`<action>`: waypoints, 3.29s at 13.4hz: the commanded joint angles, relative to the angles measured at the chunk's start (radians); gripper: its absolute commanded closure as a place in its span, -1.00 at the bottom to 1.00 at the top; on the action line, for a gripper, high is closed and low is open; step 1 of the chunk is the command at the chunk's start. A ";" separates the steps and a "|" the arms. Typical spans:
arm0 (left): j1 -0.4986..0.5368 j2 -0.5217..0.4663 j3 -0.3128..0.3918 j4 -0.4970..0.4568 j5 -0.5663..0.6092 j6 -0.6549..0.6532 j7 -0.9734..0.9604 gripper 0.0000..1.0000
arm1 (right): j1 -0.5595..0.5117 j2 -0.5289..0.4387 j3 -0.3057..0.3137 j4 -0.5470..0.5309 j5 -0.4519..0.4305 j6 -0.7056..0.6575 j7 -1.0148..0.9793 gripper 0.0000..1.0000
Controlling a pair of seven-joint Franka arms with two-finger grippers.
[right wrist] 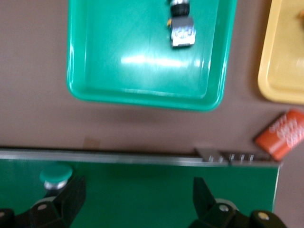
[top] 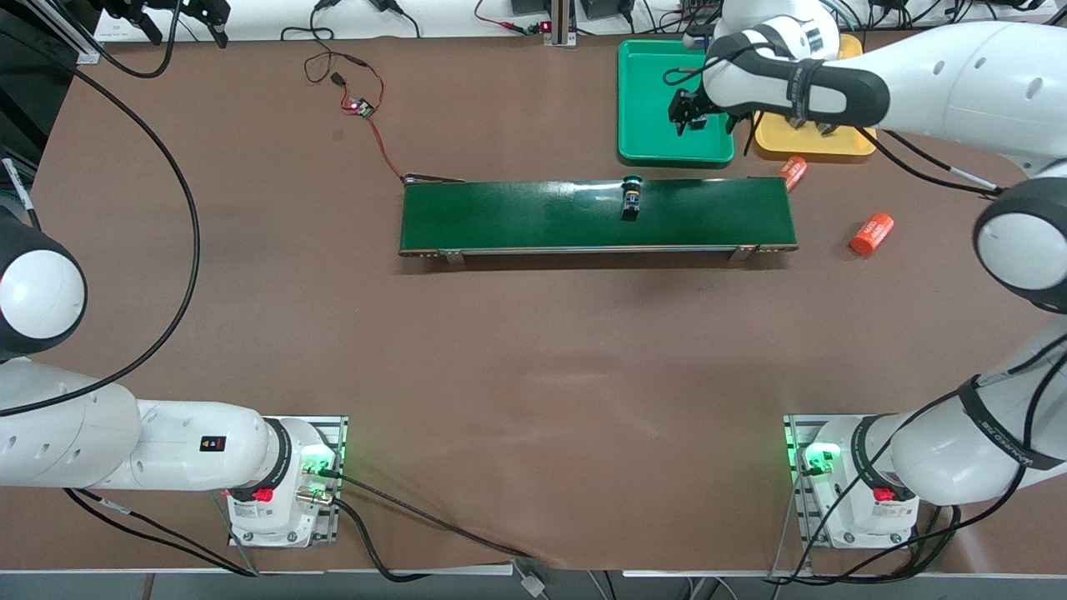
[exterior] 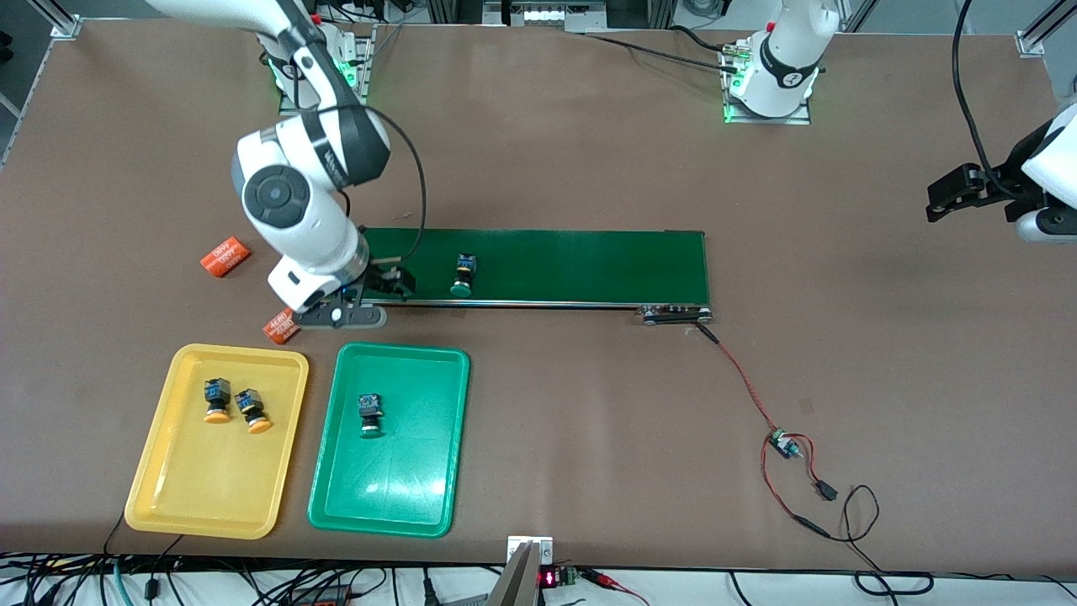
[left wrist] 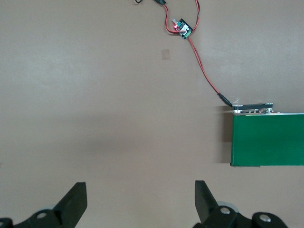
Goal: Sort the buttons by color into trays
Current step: 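Grasp the second green button on the belt with the right gripper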
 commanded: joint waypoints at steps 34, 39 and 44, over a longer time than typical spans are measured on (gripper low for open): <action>0.000 0.000 0.001 0.020 -0.017 -0.026 -0.002 -1.00 | -0.079 0.051 0.156 -0.262 -0.153 0.299 0.170 -0.02; 0.000 0.000 0.002 0.020 -0.017 -0.031 -0.002 -1.00 | -0.102 0.045 0.154 -0.248 -0.151 0.291 0.161 1.00; 0.000 0.000 0.002 0.020 -0.017 -0.031 -0.002 -1.00 | -0.110 0.010 0.154 -0.073 -0.144 0.086 0.130 1.00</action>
